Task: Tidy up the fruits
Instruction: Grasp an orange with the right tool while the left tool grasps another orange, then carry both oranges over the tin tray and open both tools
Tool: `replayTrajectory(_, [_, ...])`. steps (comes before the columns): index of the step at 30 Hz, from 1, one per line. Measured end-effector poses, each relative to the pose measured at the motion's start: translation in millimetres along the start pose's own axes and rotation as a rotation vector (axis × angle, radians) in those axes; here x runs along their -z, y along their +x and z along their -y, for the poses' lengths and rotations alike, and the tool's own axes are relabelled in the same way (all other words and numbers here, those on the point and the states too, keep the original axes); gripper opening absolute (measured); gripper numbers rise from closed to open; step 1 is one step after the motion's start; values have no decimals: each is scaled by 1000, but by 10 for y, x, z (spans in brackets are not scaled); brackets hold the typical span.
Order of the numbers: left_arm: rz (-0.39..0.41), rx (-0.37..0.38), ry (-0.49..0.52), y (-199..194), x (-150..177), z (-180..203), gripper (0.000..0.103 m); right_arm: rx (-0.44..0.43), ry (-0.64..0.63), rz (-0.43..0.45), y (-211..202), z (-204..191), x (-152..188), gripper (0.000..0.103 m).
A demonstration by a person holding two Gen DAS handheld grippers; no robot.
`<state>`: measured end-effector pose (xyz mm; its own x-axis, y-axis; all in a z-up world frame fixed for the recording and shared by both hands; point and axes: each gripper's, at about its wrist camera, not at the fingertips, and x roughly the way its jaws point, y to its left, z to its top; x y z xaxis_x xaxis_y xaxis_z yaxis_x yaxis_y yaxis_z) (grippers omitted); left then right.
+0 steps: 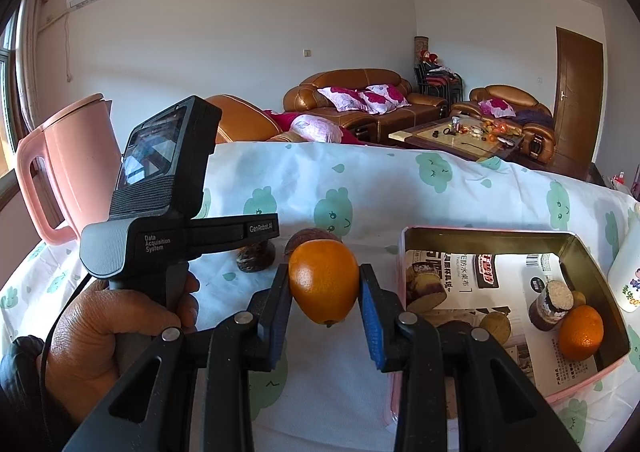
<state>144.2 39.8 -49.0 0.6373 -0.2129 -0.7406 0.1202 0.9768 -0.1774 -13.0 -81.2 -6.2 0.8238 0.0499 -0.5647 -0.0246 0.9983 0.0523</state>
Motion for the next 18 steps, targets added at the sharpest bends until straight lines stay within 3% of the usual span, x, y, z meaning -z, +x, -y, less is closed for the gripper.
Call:
replayTrajectory(4, [37,-14,-41,-109,7,-159,39,12,-18,13,-11,-30,4,35])
replayTrajectory(10, [135,-105,-14,-358,99,-193,39,22,-24,28,-35,-27,-6,35])
replayTrajectory(18, [208,-97,-42,-674,271,-298,39,30,-44,52,-103,-80,-6,35])
